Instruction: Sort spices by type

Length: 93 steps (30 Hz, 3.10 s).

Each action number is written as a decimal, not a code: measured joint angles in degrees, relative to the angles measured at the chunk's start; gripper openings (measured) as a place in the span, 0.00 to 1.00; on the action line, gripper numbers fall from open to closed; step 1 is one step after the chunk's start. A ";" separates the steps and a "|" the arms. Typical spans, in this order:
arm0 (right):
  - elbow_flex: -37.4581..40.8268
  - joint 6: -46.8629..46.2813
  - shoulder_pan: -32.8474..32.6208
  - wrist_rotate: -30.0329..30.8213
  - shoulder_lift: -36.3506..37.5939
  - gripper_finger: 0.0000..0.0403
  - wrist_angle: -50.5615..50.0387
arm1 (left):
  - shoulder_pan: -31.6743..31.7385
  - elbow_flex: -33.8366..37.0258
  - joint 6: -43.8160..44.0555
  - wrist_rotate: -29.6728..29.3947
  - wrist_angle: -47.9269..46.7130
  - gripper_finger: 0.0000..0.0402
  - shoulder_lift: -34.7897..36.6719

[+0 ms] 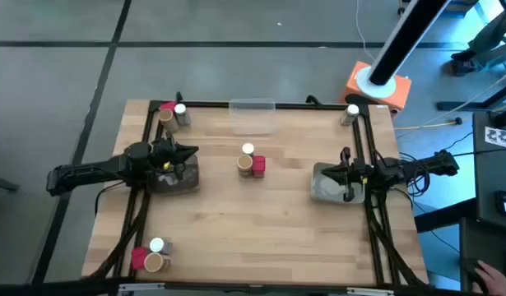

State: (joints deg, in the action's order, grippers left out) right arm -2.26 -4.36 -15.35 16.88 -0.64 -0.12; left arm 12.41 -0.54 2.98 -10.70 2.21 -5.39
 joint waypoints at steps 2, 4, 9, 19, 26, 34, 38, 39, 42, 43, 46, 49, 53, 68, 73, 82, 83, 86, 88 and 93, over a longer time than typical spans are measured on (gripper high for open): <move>0.00 0.00 0.00 0.00 0.00 0.05 0.00 | 0.00 0.00 0.00 0.02 -0.01 0.01 0.01; -0.01 0.01 0.00 0.00 0.00 0.05 0.00 | 0.00 0.00 0.00 0.01 -0.01 0.01 0.01; -0.02 0.00 0.00 0.00 0.00 0.05 0.00 | 0.00 0.00 0.00 0.00 0.00 0.01 0.01; 0.00 0.02 0.00 0.02 0.00 0.05 0.00 | 0.01 0.00 0.00 0.01 -0.01 0.01 0.00; 0.00 0.00 0.00 0.02 0.00 0.05 0.00 | 0.02 0.00 0.00 0.01 0.00 0.01 0.01; -0.02 0.00 0.00 0.01 0.00 0.05 0.01 | 0.01 0.00 0.00 0.00 -0.01 0.01 0.02; 0.00 0.01 0.00 0.02 0.00 0.05 0.02 | 0.00 0.00 0.00 0.00 -0.02 0.01 0.02; 0.00 0.01 0.00 0.00 0.00 0.05 0.00 | 0.02 0.00 0.00 0.00 0.00 0.01 0.00; -0.01 0.02 0.00 0.01 0.00 0.05 0.01 | 0.01 0.00 0.00 0.00 0.00 0.01 0.02; 0.00 0.02 0.00 0.00 0.00 0.05 0.00 | 0.01 0.00 0.00 0.00 0.00 0.01 0.01; -0.01 0.02 0.00 0.01 0.00 0.05 0.02 | 0.00 0.00 0.00 0.01 0.00 0.01 0.01; 0.00 0.01 0.00 0.00 0.00 0.05 0.01 | 0.00 0.00 0.00 0.00 -0.02 0.01 0.00; 0.00 0.02 0.00 0.02 0.00 0.05 0.08 | 0.02 0.00 -0.87 0.00 -0.01 0.01 0.02; 0.13 0.59 0.00 6.20 0.00 0.05 7.61 | 0.02 0.00 7.36 -0.02 6.95 0.01 0.02; 0.11 2.72 0.00 10.49 0.00 0.05 10.38 | 0.02 0.00 7.50 -0.01 12.99 0.01 0.00; -3.11 6.65 0.02 15.55 -5.78 0.05 12.49 | 0.02 -0.04 3.95 0.00 20.48 0.01 -0.19; -4.01 7.16 0.02 15.56 -7.32 0.05 12.38 | 0.02 -0.04 3.80 0.00 21.21 0.01 -0.39; -7.43 7.91 0.02 16.23 -12.62 0.05 12.16 | 0.02 -0.04 3.78 0.00 21.75 0.01 -1.08; -10.06 8.79 0.02 17.57 -16.74 0.05 12.17 | 0.02 -0.04 3.81 0.08 21.76 0.01 -1.84; -16.64 10.87 0.14 20.46 -27.79 0.05 11.62 | 0.02 -0.04 3.23 0.20 21.71 0.01 -4.47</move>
State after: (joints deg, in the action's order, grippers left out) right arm -18.90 6.51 -15.21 37.35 -28.44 11.50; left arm 12.43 -0.58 6.21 -10.50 23.93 -9.86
